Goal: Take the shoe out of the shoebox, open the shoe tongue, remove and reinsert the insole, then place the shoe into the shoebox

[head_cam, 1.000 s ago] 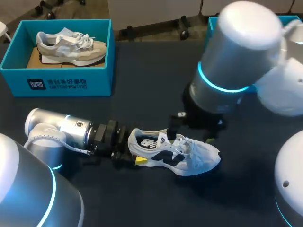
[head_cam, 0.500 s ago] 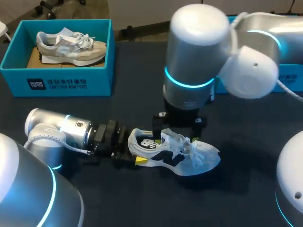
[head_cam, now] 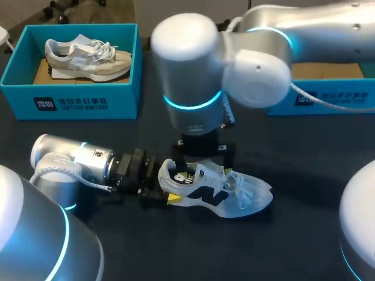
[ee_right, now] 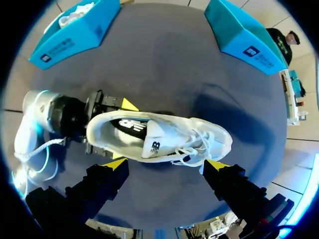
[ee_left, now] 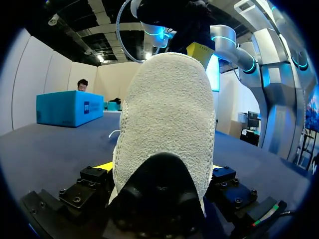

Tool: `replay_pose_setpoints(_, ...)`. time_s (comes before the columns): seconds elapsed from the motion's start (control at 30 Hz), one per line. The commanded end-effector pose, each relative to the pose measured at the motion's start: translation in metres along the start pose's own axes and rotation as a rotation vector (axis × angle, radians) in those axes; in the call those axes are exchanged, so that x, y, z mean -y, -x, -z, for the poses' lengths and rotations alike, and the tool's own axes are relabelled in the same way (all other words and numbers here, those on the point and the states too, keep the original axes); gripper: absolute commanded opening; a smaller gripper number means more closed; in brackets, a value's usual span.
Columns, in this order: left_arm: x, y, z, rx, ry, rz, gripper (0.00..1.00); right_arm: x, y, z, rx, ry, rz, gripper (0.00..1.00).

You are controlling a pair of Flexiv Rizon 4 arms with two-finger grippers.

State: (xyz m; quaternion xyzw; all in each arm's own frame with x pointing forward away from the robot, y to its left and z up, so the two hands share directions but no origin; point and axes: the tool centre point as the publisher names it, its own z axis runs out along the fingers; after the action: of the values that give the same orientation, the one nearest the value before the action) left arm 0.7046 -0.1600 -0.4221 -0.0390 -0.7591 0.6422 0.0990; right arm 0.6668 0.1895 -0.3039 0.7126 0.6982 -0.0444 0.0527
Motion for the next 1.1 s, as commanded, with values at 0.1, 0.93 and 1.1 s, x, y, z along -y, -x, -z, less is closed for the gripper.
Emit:
replay_pose_setpoints(0.1, -0.002, 0.001, -0.002, -0.001, 0.000, 0.000, 0.00, -0.002, -0.010, -0.009, 0.226, 0.005, -0.037, 1.00)
replay_pose_setpoints(0.93, -0.002, 0.001, -0.002, -0.001, 0.000, 0.000, 0.00, -0.014, -0.010, -0.031, 0.294, 0.105, -0.197, 1.00)
replay_pose_setpoints(1.1, -0.002, 0.001, -0.002, -0.001, 0.000, 0.000, 0.00, -0.013, -0.009, -0.036, 0.309, 0.138, -0.228, 1.00)
